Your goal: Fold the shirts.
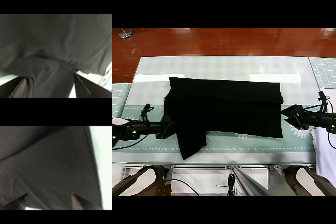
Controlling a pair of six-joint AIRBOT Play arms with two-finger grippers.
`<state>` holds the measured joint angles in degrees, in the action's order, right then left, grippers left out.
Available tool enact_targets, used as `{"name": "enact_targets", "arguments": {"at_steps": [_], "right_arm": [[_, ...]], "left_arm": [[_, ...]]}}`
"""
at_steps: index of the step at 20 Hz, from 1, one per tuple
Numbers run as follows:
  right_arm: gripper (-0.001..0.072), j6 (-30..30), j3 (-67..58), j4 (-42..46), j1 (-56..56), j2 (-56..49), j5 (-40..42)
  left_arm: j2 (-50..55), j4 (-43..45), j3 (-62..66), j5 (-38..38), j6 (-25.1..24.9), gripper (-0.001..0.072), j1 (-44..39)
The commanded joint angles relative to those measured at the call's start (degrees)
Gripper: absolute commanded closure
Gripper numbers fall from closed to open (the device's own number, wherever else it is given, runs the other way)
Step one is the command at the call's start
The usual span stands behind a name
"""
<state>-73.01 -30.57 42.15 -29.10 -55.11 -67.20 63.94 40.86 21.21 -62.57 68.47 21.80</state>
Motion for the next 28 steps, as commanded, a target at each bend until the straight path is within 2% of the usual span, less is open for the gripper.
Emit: {"name": "enact_targets", "arguments": {"at_steps": [1,2,5,6,9,12,15,18,20,21,22,23,28], "right_arm": [[0.0093,-0.42,-1.55,2.23,-5.01,0.11,-1.68],[0.0093,-0.92,-2.03,4.76,-7.39,0.11,-3.02],[0.0093,-5.73,-1.38,19.50,-10.25,0.11,-8.72],[0.0093,-8.07,0.04,21.49,-9.31,0.11,-9.46],[0.0093,-6.67,6.93,16.33,-3.02,-0.09,-8.70],[0.0093,-7.41,8.31,18.12,2.89,-1.90,-6.73],[0.0093,-7.78,8.31,14.47,4.68,-3.30,-1.16],[0.0093,-7.48,8.24,6.19,7.10,-3.91,6.60],[0.0110,-7.48,7.54,4.55,9.88,-5.46,8.63],[0.0321,-7.04,6.78,4.87,11.52,-6.51,8.55],[0.0663,-4.68,5.86,4.79,12.76,-7.26,7.85],[0.0690,-3.39,4.52,4.79,13.44,-7.61,6.99],[0.0691,-3.72,-8.48,8.52,10.73,-7.65,-0.59]], "left_arm": [[-0.04,-1.22,-0.33,1.25,-3.85,0.0592,-6.29],[-0.04,-1.20,0.17,-0.74,-5.35,0.0683,-6.16],[-0.09,-0.83,2.51,-4.22,-6.43,0.0683,-5.51],[-0.09,-0.87,3.10,-4.24,-6.27,0.0683,-5.53],[-0.09,-1.03,3.89,-4.48,-6.25,0.0683,-5.53],[-0.09,-1.03,3.89,-4.55,-6.27,0.0683,-5.53],[-0.04,-1.03,3.89,-3.96,-6.25,0.0683,-5.53],[-0.04,-1.03,3.89,-3.87,-6.25,0.0683,-5.53],[-0.04,-1.03,3.89,-3.72,-6.25,0.0683,-5.53],[-0.04,-1.03,3.89,-3.63,-6.25,0.0683,-5.53],[-0.04,-1.03,3.91,-3.65,-6.25,0.0683,-5.51],[-0.04,-1.03,4.09,-3.80,-6.23,0.0683,-5.40],[-0.04,-0.90,14.16,-8.46,-6.23,0.0683,-2.47]]}}
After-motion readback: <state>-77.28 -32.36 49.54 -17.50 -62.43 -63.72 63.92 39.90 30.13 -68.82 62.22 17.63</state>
